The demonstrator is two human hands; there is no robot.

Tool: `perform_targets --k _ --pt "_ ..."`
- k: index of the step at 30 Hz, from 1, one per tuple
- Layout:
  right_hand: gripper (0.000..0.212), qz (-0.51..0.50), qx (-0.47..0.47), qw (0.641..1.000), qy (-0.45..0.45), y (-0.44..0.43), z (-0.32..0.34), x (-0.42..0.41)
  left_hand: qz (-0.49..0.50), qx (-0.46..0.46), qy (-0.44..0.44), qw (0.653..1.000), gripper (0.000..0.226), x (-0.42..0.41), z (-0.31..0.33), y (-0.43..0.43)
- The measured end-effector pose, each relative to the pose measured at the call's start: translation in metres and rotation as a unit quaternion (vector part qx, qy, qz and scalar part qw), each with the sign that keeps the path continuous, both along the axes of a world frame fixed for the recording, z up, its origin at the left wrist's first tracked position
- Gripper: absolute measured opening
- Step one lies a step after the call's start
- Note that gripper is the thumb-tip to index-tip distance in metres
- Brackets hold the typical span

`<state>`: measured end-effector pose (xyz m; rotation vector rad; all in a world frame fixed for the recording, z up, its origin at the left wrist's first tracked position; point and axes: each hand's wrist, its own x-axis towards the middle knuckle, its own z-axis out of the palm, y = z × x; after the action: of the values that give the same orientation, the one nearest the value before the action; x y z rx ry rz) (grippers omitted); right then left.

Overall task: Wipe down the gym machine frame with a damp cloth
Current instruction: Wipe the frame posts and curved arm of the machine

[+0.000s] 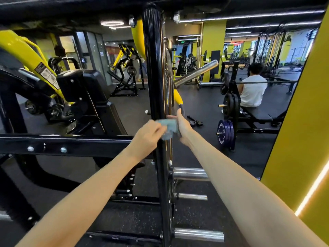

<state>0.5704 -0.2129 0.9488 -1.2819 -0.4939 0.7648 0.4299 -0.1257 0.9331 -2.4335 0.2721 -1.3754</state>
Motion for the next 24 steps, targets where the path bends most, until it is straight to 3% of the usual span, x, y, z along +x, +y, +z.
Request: perform_targets --k 3,5,7,11,16,19,21,24 --pt "0.055 -0.005 -0.002 1.000 -0.015 0.001 0.000 0.001 0.003 0.039 0.087 0.995 0.035 0.004 -0.040 -0.009" --pt "0.054 0.001 -0.003 1.000 -0.021 -0.001 0.001 0.000 0.010 0.044 0.102 0.994 0.027 0.006 -0.034 -0.010" --pt "0.056 0.000 -0.001 1.000 -0.013 0.000 0.001 0.000 0.012 0.022 0.037 0.999 0.020 0.009 -0.012 -0.006" --pt "0.064 0.002 -0.003 1.000 -0.012 0.004 -0.003 0.006 0.007 -0.096 -0.106 0.990 0.034 0.011 0.015 0.004" --pt "0.060 0.017 -0.005 1.000 -0.018 0.003 -0.009 0.013 0.019 -0.043 0.124 0.991 0.047 0.005 -0.052 0.000" --pt "0.059 0.024 -0.004 1.000 -0.017 -0.001 -0.007 0.009 0.052 -0.081 0.228 0.969 0.029 -0.005 -0.056 -0.001" --pt "0.055 0.022 -0.004 1.000 -0.012 0.001 -0.007 0.010 0.013 -0.038 0.143 0.989 0.022 -0.007 -0.040 -0.002" --pt "0.062 0.021 0.011 1.000 0.005 0.003 0.001 0.004 0.054 -0.147 -0.012 0.988 0.028 0.000 0.012 -0.009"
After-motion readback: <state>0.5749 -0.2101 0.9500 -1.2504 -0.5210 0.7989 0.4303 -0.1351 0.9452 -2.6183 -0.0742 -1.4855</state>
